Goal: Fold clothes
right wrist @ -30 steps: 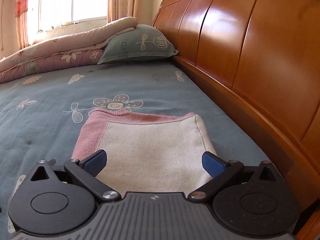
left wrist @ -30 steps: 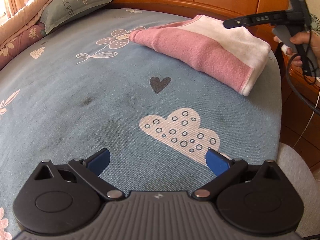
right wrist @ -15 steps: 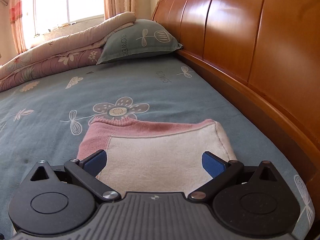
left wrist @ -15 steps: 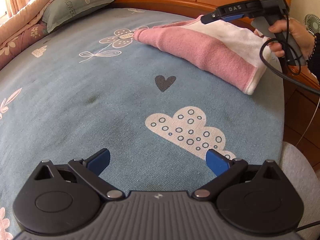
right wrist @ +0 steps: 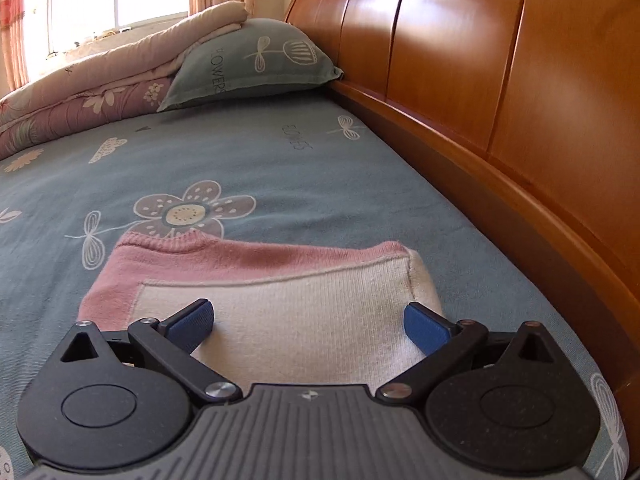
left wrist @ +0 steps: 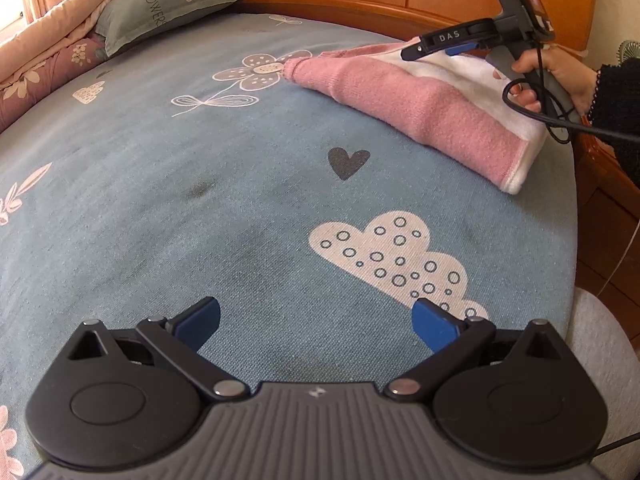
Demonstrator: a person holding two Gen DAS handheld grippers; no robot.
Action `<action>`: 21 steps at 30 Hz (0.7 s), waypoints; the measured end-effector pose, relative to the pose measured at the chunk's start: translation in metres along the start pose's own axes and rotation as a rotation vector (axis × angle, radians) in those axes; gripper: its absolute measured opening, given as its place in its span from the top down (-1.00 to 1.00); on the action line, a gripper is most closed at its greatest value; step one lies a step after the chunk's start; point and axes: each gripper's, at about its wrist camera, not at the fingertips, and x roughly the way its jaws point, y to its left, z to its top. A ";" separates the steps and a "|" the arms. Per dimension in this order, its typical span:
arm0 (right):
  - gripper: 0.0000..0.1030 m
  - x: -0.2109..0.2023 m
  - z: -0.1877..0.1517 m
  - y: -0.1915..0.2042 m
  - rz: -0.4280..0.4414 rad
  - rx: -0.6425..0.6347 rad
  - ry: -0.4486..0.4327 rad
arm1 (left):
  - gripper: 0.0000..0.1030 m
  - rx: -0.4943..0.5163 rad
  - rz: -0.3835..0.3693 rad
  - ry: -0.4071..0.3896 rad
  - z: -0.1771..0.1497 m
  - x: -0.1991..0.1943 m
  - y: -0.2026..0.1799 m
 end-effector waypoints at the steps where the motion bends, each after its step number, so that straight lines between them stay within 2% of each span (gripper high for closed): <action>1: -1.00 0.001 -0.001 -0.003 -0.001 0.006 -0.008 | -0.97 -0.003 0.000 0.001 0.000 0.001 0.001; 5: -1.00 -0.013 0.008 0.004 -0.003 0.029 -0.005 | -0.97 0.000 0.004 0.005 -0.002 0.000 0.002; 7: -1.00 -0.028 0.007 0.016 0.059 0.019 -0.028 | -0.96 -0.006 0.013 0.006 -0.002 0.000 0.002; 11: -1.00 -0.045 -0.008 0.047 0.091 -0.092 -0.028 | -0.97 -0.002 0.018 0.000 -0.003 -0.003 0.000; 14: -1.00 -0.048 -0.027 0.061 0.057 -0.148 0.013 | -0.97 0.009 0.024 -0.003 -0.002 -0.004 -0.003; 16: -1.00 -0.066 -0.031 0.064 0.054 -0.118 -0.044 | -0.97 0.017 0.031 -0.005 -0.002 -0.005 -0.005; 19: -1.00 -0.092 -0.041 0.071 0.169 -0.065 -0.117 | -0.97 0.020 0.031 -0.008 -0.002 -0.006 -0.007; 21: -1.00 -0.092 -0.052 0.083 0.224 -0.102 -0.080 | -0.97 0.020 0.031 -0.006 -0.002 -0.006 -0.009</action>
